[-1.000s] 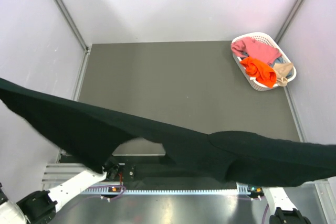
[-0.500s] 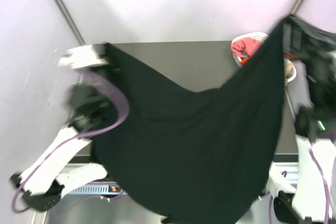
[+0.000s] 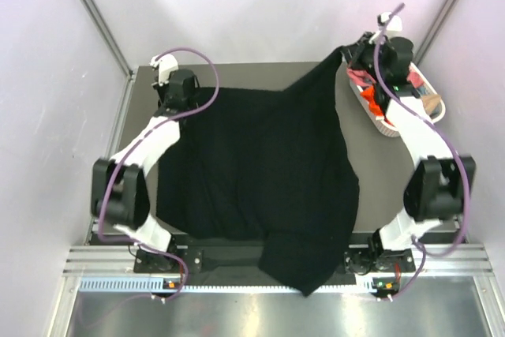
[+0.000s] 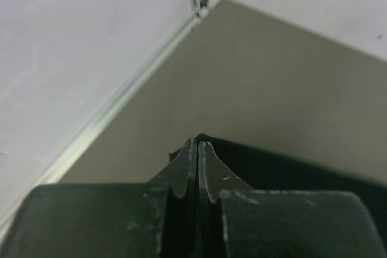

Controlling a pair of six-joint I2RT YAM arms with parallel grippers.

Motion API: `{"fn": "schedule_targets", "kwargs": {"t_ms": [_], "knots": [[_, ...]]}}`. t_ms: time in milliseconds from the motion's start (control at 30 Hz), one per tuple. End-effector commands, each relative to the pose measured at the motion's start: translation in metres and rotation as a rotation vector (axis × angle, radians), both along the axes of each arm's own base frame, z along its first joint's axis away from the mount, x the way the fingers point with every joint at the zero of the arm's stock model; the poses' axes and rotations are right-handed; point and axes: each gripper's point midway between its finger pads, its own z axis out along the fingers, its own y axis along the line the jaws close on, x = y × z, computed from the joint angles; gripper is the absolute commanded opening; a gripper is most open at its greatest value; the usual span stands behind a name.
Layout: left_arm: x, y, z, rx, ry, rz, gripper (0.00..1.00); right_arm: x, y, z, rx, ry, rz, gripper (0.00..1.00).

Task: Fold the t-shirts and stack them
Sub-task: Flatten the tshirt out

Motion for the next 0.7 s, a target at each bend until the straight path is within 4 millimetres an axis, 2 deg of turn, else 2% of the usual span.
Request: {"fn": "schedule_targets", "kwargs": {"t_ms": [0,33,67,100,133,167,200,267,300,367,400,433,467,500,533,567,600,633,667], "knots": [[0.028,0.009,-0.011,-0.093,0.012,0.011,0.00,0.040,0.002,0.024,-0.026,-0.078,-0.010,0.00],[0.034,0.011,-0.017,-0.093,0.036,0.008,0.00,0.050,0.003,0.039,-0.021,-0.097,-0.005,0.00],[0.047,0.015,-0.024,-0.095,0.056,0.011,0.00,0.058,0.004,0.034,-0.021,-0.077,-0.003,0.00],[0.049,0.016,-0.031,-0.089,0.100,0.010,0.00,0.073,0.005,0.014,-0.023,-0.034,-0.001,0.00],[0.056,0.016,-0.042,-0.089,0.134,0.005,0.00,0.077,0.007,0.026,-0.020,-0.035,-0.001,0.00],[0.063,0.015,-0.031,-0.093,0.121,-0.002,0.00,0.082,0.006,0.025,-0.016,-0.023,-0.003,0.00],[0.065,0.015,-0.032,-0.087,0.137,-0.011,0.00,0.091,0.007,0.033,-0.015,-0.035,-0.003,0.00],[0.072,0.011,-0.014,-0.098,0.106,-0.034,0.00,0.092,0.008,0.034,-0.012,-0.003,-0.005,0.00],[0.073,0.010,-0.006,-0.099,0.092,-0.045,0.00,0.091,0.007,0.049,-0.007,-0.024,-0.006,0.00],[0.072,0.009,0.025,-0.104,0.036,-0.055,0.00,0.086,0.006,0.061,0.000,-0.019,-0.011,0.00],[0.071,0.009,0.036,-0.099,0.019,-0.059,0.00,0.079,0.005,0.078,0.000,-0.044,-0.014,0.00],[0.067,0.010,0.058,-0.096,-0.021,-0.063,0.00,0.072,0.005,0.097,-0.002,-0.077,-0.014,0.00],[0.066,0.010,0.077,-0.096,-0.067,-0.070,0.00,0.067,0.003,0.106,-0.005,-0.094,-0.019,0.00],[0.062,0.011,0.092,-0.083,-0.094,-0.078,0.00,0.052,0.001,0.128,-0.007,-0.137,-0.027,0.00],[0.052,0.013,0.117,-0.081,-0.148,-0.082,0.00,0.043,0.000,0.141,-0.015,-0.165,-0.029,0.00],[0.049,0.013,0.132,-0.082,-0.193,-0.087,0.00,0.034,-0.002,0.152,-0.019,-0.192,-0.033,0.00],[0.043,0.015,0.146,-0.074,-0.221,-0.090,0.00,0.014,-0.004,0.181,-0.018,-0.258,-0.039,0.00],[0.030,0.016,0.170,-0.076,-0.277,-0.096,0.00,0.005,-0.007,0.188,-0.022,-0.275,-0.047,0.00],[0.023,0.016,0.183,-0.075,-0.305,-0.104,0.00,-0.007,-0.008,0.201,-0.021,-0.303,-0.051,0.00]]}}
